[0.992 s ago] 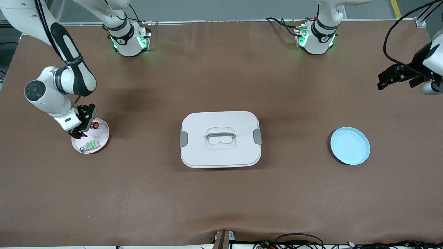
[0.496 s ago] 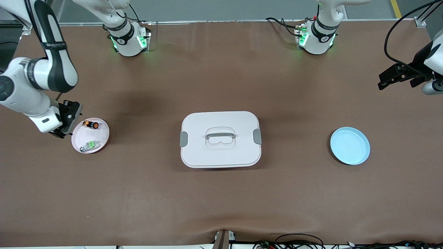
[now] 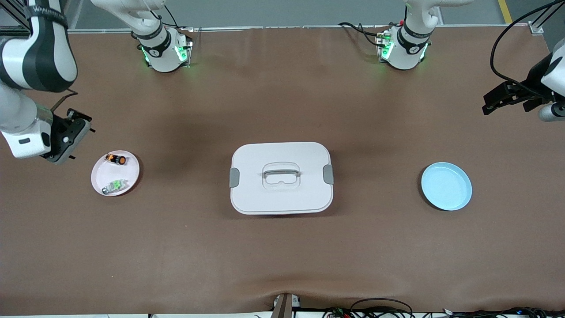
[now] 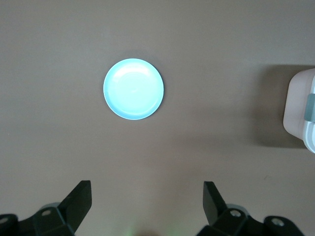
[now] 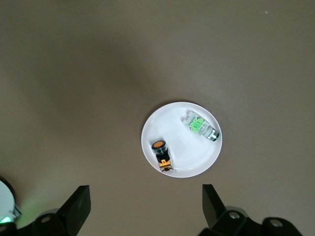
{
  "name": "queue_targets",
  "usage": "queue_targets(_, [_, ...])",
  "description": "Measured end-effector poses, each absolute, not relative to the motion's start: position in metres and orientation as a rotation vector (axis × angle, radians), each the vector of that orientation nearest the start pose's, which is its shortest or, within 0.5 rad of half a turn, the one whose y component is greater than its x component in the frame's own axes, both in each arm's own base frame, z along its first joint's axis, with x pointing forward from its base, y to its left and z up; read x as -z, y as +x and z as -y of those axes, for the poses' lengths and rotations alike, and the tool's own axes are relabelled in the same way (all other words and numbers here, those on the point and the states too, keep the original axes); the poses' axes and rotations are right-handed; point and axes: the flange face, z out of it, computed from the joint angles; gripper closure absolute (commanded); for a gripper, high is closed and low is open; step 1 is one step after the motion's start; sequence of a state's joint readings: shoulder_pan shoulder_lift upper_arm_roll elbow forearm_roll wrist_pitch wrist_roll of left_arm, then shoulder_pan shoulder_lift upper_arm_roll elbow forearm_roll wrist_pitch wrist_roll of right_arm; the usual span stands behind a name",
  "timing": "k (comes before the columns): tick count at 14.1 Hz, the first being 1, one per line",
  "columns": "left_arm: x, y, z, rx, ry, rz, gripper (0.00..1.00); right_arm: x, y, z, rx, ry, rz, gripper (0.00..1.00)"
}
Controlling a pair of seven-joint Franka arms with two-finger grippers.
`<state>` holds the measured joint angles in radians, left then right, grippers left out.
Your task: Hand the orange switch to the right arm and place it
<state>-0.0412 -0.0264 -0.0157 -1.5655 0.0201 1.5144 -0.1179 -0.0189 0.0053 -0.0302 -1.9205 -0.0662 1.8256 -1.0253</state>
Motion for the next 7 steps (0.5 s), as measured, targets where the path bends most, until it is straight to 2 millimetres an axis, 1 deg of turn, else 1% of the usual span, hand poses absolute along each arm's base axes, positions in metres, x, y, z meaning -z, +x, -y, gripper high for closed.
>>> queue_targets(4, [-0.635,0.54,0.028,-0.041,-3.117,0.099,0.0,-0.512,0.539,0.008,-0.159,-2.844,1.272,0.0])
queue_targets(7, [-0.635,0.54,0.028,-0.042,-3.117,0.099,0.0,-0.528,0.539,0.0,-0.165,-2.909,1.122,0.0])
